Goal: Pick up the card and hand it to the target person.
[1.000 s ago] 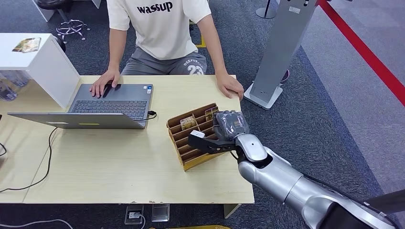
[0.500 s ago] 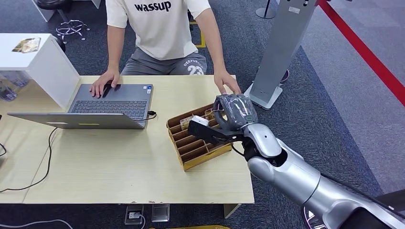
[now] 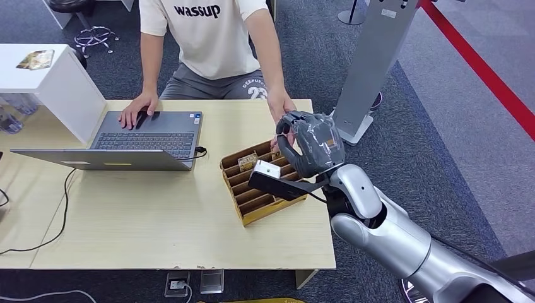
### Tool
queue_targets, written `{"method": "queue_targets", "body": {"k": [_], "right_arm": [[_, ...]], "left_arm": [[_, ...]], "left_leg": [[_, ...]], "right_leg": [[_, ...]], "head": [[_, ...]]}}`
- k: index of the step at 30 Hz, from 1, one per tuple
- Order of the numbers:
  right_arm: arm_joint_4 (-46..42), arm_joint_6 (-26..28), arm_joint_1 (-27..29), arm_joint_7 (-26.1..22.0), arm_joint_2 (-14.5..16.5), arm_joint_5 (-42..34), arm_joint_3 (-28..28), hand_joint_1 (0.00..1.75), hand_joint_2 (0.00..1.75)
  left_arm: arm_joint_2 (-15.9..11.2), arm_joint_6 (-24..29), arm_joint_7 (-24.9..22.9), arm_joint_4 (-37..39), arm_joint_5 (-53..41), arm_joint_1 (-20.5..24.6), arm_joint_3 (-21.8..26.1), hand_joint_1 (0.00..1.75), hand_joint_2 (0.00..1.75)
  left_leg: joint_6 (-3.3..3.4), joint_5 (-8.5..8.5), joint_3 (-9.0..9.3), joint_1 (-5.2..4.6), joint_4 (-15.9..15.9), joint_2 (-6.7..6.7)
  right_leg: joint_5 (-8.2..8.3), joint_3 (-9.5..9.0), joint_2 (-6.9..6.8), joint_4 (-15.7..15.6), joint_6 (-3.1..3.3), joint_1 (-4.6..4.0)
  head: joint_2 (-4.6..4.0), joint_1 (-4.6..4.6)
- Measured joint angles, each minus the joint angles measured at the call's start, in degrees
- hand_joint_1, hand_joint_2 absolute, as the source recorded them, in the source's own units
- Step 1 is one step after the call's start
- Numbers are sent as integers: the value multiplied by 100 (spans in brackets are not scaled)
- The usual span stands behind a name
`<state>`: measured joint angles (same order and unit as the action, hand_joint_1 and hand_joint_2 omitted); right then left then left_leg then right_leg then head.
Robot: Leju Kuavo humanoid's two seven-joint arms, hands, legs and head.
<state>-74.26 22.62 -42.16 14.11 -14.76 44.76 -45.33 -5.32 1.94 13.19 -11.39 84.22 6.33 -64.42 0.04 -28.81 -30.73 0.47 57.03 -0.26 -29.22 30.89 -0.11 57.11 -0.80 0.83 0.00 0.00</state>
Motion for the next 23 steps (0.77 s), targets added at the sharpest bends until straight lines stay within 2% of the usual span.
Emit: {"method": "queue_targets", "body": {"k": [8, 12, 13, 17, 23], "right_arm": [[354, 296, 117, -263, 68, -52, 129, 138, 175], [286, 342, 214, -318, 59, -244, 203, 0, 175], [243, 334, 275, -431, 72, -545, 280, 0, 175], [142, 232, 547, -1143, 97, -2427, 608, 0, 175], [-215, 287, 1005, -1492, -99, -3665, 841, 0, 175]], "left_arm": [[43, -228, -75, 9, 14, -5, -17, 0, 0], [34, -225, -52, 10, -15, -3, -43, 0, 175], [33, -215, -37, 10, 4, -4, -23, 0, 175], [16, -142, 10, 12, 69, -10, 33, 0, 0], [-4, 49, -36, 2, 123, -15, 82, 0, 0]], "left_leg": [[1, 1, -1, 0, -1, -4], [0, 1, -3, 0, 0, -7], [0, 1, -3, 1, -1, -6], [-1, 1, -2, 2, -2, -12], [1, 0, -5, 2, 1, -18]], "right_leg": [[0, -2, -4, -2, 0, 0], [-1, -1, -7, -1, 0, 0], [0, -1, -6, -2, 1, -1], [-2, -3, -12, -4, 1, -2], [-4, -3, -18, -3, 0, -2]], "head": [[0, 0], [0, 0], [0, 0], [0, 0], [0, 0]]}}
